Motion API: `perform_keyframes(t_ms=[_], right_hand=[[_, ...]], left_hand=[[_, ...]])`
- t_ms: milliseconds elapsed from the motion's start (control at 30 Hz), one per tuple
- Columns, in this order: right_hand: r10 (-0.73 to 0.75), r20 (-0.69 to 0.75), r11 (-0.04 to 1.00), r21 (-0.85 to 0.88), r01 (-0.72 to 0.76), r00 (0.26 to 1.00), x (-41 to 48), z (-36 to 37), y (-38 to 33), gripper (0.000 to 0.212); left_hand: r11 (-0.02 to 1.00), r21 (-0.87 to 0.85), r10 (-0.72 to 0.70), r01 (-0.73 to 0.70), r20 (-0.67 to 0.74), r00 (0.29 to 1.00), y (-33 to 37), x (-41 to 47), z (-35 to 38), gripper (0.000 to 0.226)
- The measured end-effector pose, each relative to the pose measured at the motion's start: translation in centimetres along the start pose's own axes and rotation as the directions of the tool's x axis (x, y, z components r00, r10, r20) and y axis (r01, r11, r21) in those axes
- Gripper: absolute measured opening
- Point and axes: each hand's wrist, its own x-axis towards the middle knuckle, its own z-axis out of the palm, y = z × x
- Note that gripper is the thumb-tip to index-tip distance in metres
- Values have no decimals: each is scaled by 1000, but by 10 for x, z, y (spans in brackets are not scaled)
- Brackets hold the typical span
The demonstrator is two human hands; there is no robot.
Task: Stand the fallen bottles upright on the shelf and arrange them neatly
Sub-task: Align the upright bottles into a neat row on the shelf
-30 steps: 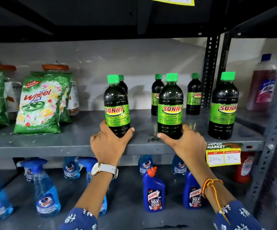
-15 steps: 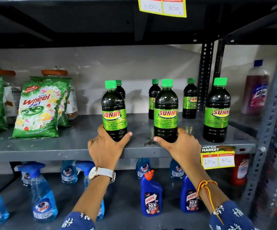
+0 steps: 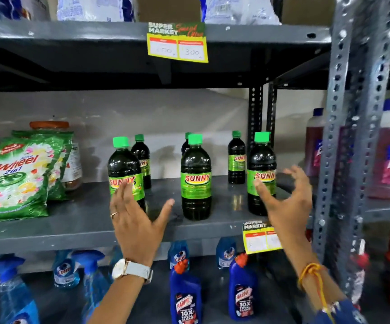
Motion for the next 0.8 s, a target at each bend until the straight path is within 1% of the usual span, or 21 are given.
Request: perform_keyframes(t_ms=[33, 67, 100, 133, 167, 200, 233, 267, 333, 433, 533, 800], right_hand=[[115, 77, 993, -14, -114, 990, 11, -6, 9, 93], [205, 185, 978, -68, -195, 961, 18, -8, 17, 100], [264, 297, 963, -140, -231, 918, 23, -9, 24, 105], [299, 391, 951, -196, -239, 870, 24, -10, 31, 104], [311, 457, 946, -231, -226, 833, 24, -8, 35, 96], [305, 492, 946, -257, -199, 815, 22, -7, 39, 86], [289, 510, 947, -275, -165, 810, 21, -6, 43, 78], [271, 514, 949, -285, -136, 814, 20, -4, 46, 75], [254, 502, 949, -292, -114, 827, 20, -2, 49, 74], [238, 500, 953, -284, -102, 833, 22, -1, 52, 71], [213, 501, 958, -278, -77, 839, 22, -1, 53, 68], [216, 494, 960, -263, -91, 842, 21, -1, 55, 63]], left_hand=[[1000, -2, 12, -12, -21, 1000, 12, -1, 4, 89], [1000, 12, 23, -23, -30, 999, 23, -2, 8, 89], [999, 17, 29, -29, -16, 999, 33, -4, 12, 90], [1000, -4, 18, -18, 31, 999, 43, -7, 18, 93], [999, -43, -13, 18, 118, 993, 52, -10, 23, 99], [995, -78, -50, 69, 222, 974, 60, -12, 29, 106], [989, -83, -92, 125, 326, 941, 67, -14, 34, 111], [985, -47, -133, 165, 401, 906, 72, -16, 38, 113], [982, 35, -183, 186, 438, 880, 74, -17, 45, 106], [978, 59, -205, 198, 407, 890, 73, -18, 53, 90], [974, 71, -224, 213, 381, 897, 75, -20, 55, 87], [972, 61, -235, 229, 361, 903, 78, -22, 52, 85]])
